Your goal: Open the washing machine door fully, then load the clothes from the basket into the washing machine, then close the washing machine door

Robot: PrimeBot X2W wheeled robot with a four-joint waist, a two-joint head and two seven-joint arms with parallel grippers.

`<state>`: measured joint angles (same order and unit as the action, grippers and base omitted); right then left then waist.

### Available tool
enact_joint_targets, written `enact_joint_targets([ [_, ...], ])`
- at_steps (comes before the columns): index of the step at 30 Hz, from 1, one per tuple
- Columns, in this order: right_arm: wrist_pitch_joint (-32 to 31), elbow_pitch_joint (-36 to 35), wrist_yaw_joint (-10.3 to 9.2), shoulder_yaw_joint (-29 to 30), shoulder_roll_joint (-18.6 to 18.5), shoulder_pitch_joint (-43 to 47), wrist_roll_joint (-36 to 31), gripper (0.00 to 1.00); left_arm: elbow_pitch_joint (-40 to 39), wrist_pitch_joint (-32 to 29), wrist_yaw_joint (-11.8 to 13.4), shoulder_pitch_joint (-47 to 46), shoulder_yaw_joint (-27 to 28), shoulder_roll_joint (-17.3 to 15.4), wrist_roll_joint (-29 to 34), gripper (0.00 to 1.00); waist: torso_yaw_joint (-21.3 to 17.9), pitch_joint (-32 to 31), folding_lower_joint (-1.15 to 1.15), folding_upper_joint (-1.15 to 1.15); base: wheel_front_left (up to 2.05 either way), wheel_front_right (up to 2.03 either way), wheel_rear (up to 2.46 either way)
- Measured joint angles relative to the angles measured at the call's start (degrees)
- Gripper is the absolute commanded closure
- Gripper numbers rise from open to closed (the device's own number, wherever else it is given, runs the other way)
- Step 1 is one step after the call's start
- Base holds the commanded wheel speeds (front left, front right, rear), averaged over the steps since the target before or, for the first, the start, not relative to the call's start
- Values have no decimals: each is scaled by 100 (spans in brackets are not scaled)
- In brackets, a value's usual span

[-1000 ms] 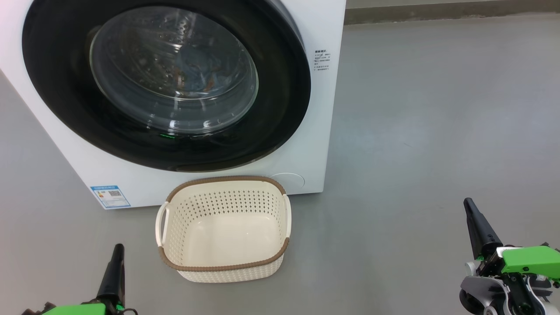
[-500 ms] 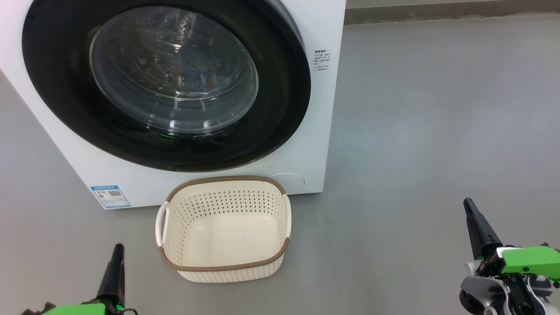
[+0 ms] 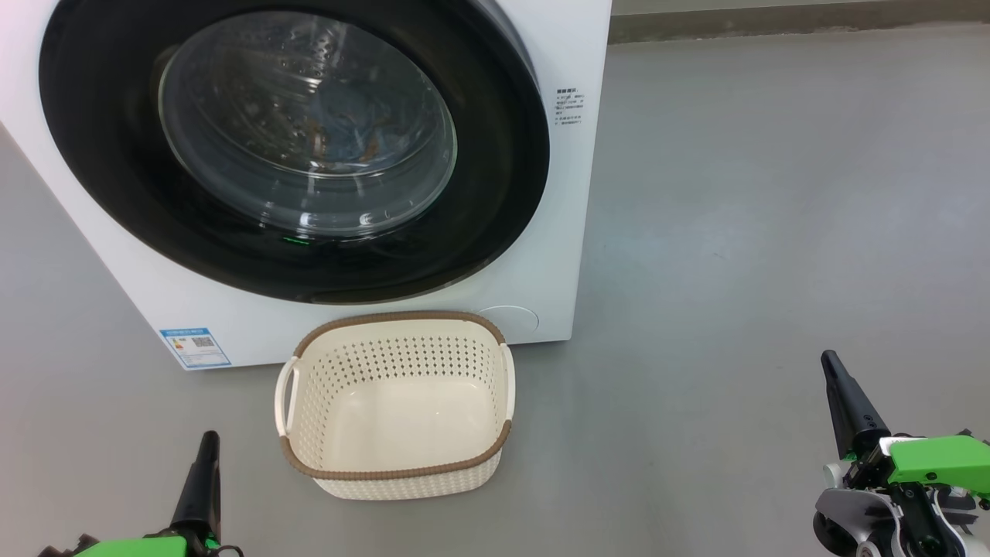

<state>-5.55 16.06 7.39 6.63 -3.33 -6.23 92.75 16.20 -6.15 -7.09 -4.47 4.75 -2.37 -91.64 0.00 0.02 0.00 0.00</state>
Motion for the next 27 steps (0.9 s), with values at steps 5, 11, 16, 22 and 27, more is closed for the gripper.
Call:
enact_joint_targets([
  [5, 0, 0, 0, 11, 2, 0, 0, 100, 0, 0, 0, 0, 1, 0, 0, 100, 0, 0, 0, 0, 0, 0, 0],
  [11, -1, 0, 0, 31, 3, 0, 0, 100, 0, 0, 0, 0, 1, 0, 0, 100, 0, 0, 0, 0, 0, 0, 0],
  [16, -1, 0, 0, 37, 4, 0, 0, 100, 0, 0, 0, 0, 1, 0, 0, 100, 0, 0, 0, 0, 0, 0, 0],
  [22, -1, 0, 0, 41, 5, 0, 0, 100, 0, 0, 0, 0, 1, 0, -1, 100, 0, 0, 0, 0, 0, 0, 0],
  [27, -1, 0, 0, 43, 8, 0, 0, 100, -1, 0, 0, 0, 1, 0, -1, 100, 0, 0, 0, 0, 0, 0, 0],
])
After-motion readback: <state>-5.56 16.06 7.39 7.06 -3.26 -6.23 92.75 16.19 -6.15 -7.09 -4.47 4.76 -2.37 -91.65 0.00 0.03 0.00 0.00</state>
